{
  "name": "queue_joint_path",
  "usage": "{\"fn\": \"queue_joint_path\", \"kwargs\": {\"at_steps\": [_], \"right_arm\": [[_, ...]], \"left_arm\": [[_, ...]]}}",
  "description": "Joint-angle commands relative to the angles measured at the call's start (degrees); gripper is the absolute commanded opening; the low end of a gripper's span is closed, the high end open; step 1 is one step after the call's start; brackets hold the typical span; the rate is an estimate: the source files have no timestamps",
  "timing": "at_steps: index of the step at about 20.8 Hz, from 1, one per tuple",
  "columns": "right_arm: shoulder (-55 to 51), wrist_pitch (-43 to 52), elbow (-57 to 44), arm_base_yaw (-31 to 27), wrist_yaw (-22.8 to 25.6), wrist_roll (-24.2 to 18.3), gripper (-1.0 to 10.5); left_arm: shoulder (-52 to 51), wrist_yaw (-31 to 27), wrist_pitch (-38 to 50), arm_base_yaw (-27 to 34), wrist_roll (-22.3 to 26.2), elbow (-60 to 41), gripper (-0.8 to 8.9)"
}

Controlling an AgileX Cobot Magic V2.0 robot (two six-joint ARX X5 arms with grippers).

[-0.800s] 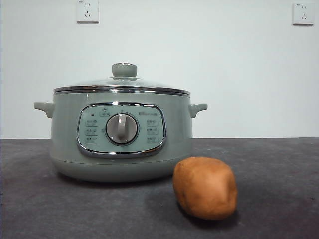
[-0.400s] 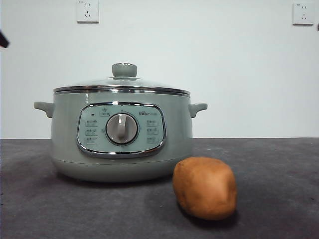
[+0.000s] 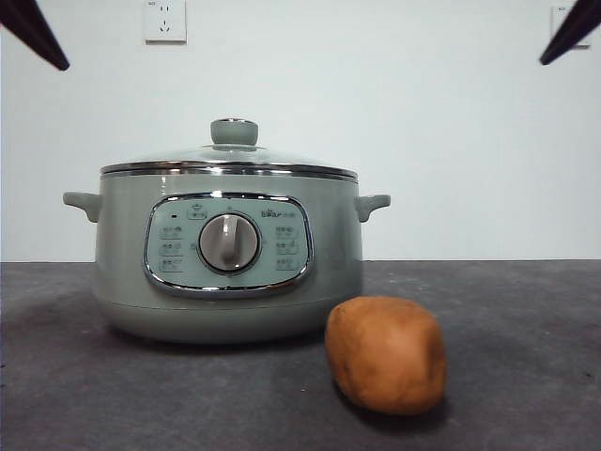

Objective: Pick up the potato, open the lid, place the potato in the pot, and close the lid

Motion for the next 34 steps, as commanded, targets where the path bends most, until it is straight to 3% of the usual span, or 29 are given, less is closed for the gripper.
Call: {"fn": "queue_joint_path", "kwargs": {"at_steps": [1, 4, 9, 13, 18, 23, 25, 28, 29, 34], "right_arm": [[6.6, -4.0, 5.4, 3.4, -0.1, -1.8, 7.6], [14.3, -6.6, 10.8, 10.2, 2.1, -1.7, 7.6], [24.5, -6.3, 14.4, 25.6, 17.0, 1.6, 7.5], [32.1, -5.6, 14.6, 35.5, 24.7, 5.2, 7.5], [40.3, 0.4, 14.6, 42.9, 27.3, 8.5, 7.5], [45.4, 1.5, 14.6, 44.9, 30.2, 9.5, 7.4], [46.7, 1.4, 14.6, 44.9, 30.2, 9.5, 5.4], [46.9, 1.2, 14.6, 44.9, 30.2, 9.4, 0.4], [46.8, 1.0, 14.6, 44.9, 30.2, 9.1, -0.1], [42.5, -2.2, 14.6, 44.9, 30.2, 8.8, 0.0]], "left_arm": [[1.2, 1.3, -0.2, -0.4, 1.0, 1.3, 6.06], [2.3, 1.2, -0.4, -0.4, 1.0, 1.5, 6.06], [3.0, 1.0, -0.7, -0.4, 2.5, 1.5, 6.06], [3.1, 1.0, -1.2, -0.4, 2.6, 1.5, 6.06], [3.1, 1.0, -1.7, -0.4, 2.6, 1.5, 6.06], [3.1, 1.0, -1.8, -0.4, 2.6, 1.5, 6.06], [3.1, 0.5, -1.7, -0.5, 2.6, 1.5, 5.96], [3.1, -1.4, -1.7, -1.4, 2.5, 1.7, 5.96], [3.3, -1.6, -1.6, -2.0, 2.3, 2.0, 5.96], [5.8, -8.1, -1.7, -8.5, 2.4, 7.1, 5.96]]}}
